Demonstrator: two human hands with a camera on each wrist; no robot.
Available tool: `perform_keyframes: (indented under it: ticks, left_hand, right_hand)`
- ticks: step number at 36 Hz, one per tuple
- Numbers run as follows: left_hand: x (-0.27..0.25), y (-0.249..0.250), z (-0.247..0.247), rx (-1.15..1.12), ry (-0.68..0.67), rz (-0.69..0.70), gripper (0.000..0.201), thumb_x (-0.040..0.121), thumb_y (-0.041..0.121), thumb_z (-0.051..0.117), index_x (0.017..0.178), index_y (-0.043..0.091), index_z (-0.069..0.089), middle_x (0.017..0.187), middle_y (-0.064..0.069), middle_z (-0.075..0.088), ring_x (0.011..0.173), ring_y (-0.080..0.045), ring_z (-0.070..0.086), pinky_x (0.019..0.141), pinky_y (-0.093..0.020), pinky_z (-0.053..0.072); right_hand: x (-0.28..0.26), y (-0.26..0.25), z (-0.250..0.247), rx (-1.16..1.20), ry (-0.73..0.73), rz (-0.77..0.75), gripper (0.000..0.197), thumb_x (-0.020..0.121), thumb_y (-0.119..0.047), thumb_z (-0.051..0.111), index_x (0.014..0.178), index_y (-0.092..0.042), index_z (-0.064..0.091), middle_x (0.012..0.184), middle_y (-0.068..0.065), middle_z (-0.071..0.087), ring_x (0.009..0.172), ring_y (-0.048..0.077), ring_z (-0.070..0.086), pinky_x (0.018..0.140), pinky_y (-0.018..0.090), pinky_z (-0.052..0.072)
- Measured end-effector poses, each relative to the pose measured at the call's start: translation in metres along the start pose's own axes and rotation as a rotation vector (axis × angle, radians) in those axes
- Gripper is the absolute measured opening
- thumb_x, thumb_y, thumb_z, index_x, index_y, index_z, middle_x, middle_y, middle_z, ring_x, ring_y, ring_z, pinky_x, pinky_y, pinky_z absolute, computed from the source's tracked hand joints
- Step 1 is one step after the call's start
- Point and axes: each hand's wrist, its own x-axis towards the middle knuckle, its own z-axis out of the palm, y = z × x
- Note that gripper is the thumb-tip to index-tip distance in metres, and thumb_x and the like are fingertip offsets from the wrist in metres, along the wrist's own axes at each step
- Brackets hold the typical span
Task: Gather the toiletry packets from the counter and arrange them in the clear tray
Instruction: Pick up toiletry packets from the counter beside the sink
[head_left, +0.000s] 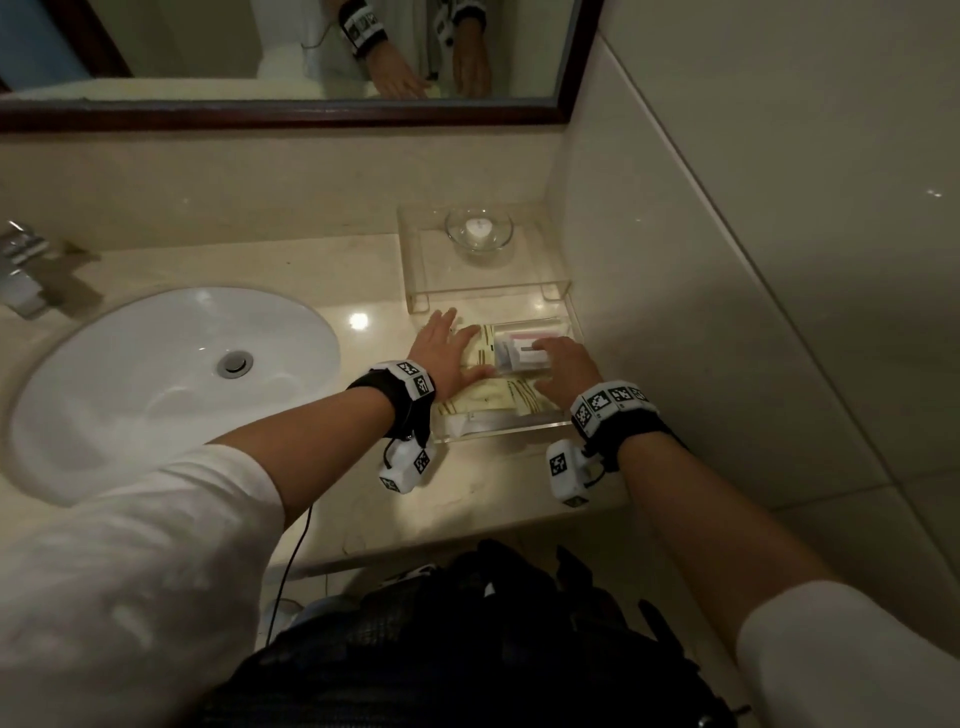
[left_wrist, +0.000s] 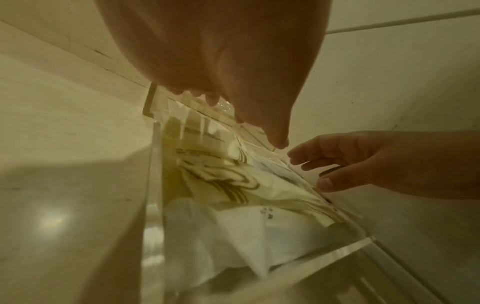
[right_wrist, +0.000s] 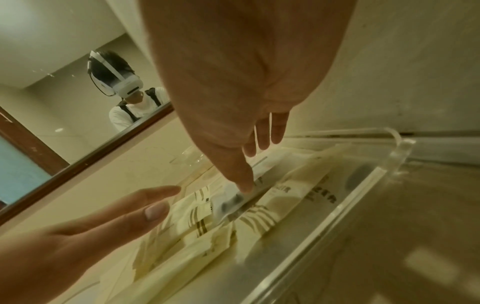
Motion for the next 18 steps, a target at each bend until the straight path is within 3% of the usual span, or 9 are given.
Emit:
perform_keyframes:
  ticks: [6, 10, 14, 18]
  left_hand:
    - [0.004, -0.002, 0.008, 0.11, -0.14, -0.061, 0.084, 0.087, 0.069, 0.035, 0.152, 0.023, 0.008, 0.159, -0.013, -0.007, 0.147, -0.033, -0.002, 0.12, -0.045, 0.006]
    - [0.0, -0.001, 0.013, 0.138, -0.141, -0.062, 0.082, 0.088, 0.068, 0.035, 0.152, 0.023, 0.009, 0.159, -0.012, -0.008, 0.147, -0.032, -0.002, 0.121, -0.044, 0.006]
    - [-0.004, 0.0, 0.017, 0.15, -0.128, -0.068, 0.078, 0.089, 0.066, 0.033, 0.151, 0.023, 0.011, 0.159, -0.011, -0.006, 0.146, -0.032, 0.005, 0.12, -0.043, 0.007]
    - [-0.006, 0.0, 0.019, 0.143, -0.135, -0.084, 0.077, 0.09, 0.066, 0.029, 0.152, 0.025, 0.007, 0.16, -0.01, -0.007, 0.146, -0.033, 0.003, 0.12, -0.043, 0.005]
  right_hand:
    - [0.009, 0.001, 0.009, -0.087, -0.135, 0.009, 0.071, 0.087, -0.028, 0.065, 0.148, -0.021, 0.029, 0.157, 0.005, 0.025, 0.143, 0.025, 0.024, 0.117, 0.037, 0.023]
    - [0.01, 0.005, 0.017, -0.072, -0.152, 0.054, 0.069, 0.089, -0.035, 0.06, 0.149, -0.029, 0.027, 0.16, 0.002, 0.015, 0.145, 0.029, 0.02, 0.118, 0.04, 0.021]
    - [0.011, 0.006, 0.02, -0.103, -0.156, 0.036, 0.068, 0.091, -0.036, 0.057, 0.15, -0.024, 0.026, 0.16, 0.004, 0.013, 0.145, 0.03, 0.018, 0.118, 0.041, 0.02]
    - [0.01, 0.007, 0.021, -0.121, -0.152, 0.027, 0.067, 0.094, -0.034, 0.054, 0.151, -0.023, 0.022, 0.161, 0.004, 0.008, 0.146, 0.028, 0.013, 0.118, 0.041, 0.018]
